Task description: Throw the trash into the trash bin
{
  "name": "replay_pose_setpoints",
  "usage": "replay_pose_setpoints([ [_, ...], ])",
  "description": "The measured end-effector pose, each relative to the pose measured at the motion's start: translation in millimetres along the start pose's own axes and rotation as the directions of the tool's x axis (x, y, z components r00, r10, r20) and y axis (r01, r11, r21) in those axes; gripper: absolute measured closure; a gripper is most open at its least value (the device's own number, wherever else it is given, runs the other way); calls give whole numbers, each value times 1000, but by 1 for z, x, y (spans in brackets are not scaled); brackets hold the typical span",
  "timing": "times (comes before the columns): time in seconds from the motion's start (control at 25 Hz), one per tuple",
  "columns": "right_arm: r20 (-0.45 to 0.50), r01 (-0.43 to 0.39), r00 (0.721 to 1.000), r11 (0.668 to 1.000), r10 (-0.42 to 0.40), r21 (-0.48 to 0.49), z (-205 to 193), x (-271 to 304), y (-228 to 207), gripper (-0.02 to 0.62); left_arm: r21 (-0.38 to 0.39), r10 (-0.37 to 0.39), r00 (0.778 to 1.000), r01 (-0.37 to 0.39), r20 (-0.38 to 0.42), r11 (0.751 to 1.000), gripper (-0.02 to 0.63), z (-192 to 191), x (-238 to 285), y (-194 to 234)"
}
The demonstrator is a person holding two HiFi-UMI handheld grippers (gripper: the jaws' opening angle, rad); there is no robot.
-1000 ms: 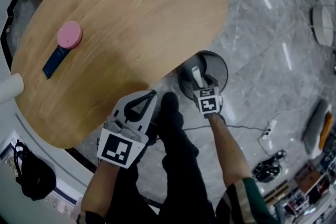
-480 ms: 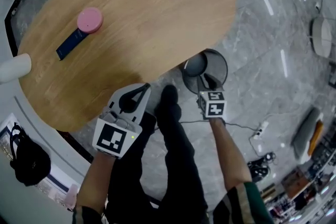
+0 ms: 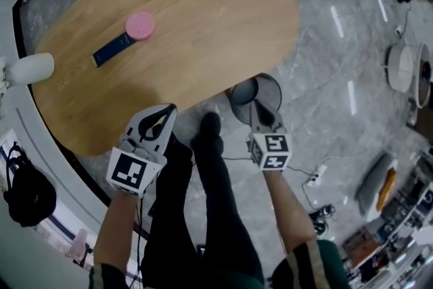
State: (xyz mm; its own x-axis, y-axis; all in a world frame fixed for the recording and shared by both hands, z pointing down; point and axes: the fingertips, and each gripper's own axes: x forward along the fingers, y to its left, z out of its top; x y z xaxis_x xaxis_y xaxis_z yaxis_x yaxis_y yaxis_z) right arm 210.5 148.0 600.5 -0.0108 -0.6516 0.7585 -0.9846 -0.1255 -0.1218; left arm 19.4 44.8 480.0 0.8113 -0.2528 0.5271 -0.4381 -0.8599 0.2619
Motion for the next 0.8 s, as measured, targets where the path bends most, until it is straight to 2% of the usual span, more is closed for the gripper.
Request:
replay_pose_setpoints([
  [0.16,21,-81,996,991,84,-103,38,-9,40,597,-34,82,997,-82,13,996,606,2,-21,25],
  [0.4,42,-181,981,967,191,-177,79,5,101,597,-72,154,988,-153,16,986,606,-9,-51,56],
  [0.56,35,-263,960,934,279,-240,102,17,144,597,-127,208,978,-203,30,971,606,-14,-71,72],
  [0.8,18,-328,936,889,352,-321,124,42,196,595,-166,274,961,-265,30,950,606,-30,-100,98],
])
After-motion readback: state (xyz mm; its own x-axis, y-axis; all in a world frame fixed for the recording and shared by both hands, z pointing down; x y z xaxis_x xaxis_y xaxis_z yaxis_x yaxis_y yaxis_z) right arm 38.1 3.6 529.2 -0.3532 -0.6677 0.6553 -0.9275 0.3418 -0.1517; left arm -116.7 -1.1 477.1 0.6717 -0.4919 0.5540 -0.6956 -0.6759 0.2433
